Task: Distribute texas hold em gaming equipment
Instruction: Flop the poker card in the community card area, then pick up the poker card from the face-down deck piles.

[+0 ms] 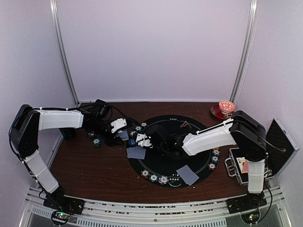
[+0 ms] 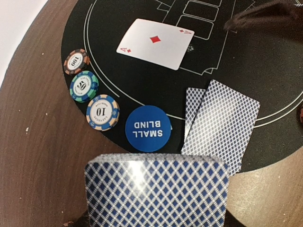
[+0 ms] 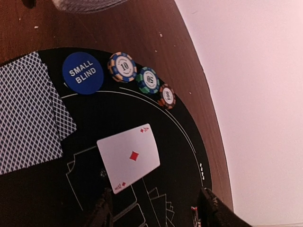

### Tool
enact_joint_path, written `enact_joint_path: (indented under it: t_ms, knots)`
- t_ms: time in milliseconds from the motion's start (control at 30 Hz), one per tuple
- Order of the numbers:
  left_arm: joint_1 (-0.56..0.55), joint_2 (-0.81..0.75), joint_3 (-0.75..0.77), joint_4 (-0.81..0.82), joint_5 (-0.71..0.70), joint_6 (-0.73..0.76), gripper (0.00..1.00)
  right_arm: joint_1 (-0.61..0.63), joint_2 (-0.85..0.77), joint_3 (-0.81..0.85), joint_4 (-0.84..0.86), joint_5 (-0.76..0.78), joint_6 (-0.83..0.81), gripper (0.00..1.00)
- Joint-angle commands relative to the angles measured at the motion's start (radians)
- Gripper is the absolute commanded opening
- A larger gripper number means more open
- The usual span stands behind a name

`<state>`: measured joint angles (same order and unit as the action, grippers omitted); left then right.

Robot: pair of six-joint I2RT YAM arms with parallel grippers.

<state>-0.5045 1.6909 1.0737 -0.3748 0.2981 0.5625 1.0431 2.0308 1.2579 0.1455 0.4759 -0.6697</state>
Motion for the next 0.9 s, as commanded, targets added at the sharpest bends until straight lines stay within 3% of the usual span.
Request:
enact_joint_path:
  t_ms: [0,100,233,433,567,700,867]
  knots:
    - [0.003,0.002,0.02,0.016,0.034,-0.009,0.6,-0.002,-0.208,-0.146,0.097,-0.003,0.153,0.66]
    - [0.002,-0.004,0.017,0.014,0.048,-0.002,0.6,-0.026,-0.323,-0.243,0.144,-0.018,0.237,0.72]
    - [-0.004,-0.02,0.007,0.014,0.062,0.008,0.6,-0.091,-0.444,-0.277,0.131,-0.114,0.462,0.99]
    - [-0.04,-0.045,-0.016,0.014,0.06,0.024,0.6,-0.185,-0.476,-0.277,0.171,-0.402,0.889,1.0]
    - [-0.056,-0.072,-0.036,0.014,0.082,0.047,0.6,-0.21,-0.355,-0.232,0.212,-0.63,1.096,1.0]
    - [-0.081,-0.101,-0.057,0.012,0.084,0.066,0.61,-0.215,-0.218,-0.227,0.416,-0.845,1.282,1.0]
    - [-0.101,-0.105,-0.067,0.01,0.083,0.078,0.61,-0.218,-0.052,-0.199,0.649,-1.014,1.495,0.81]
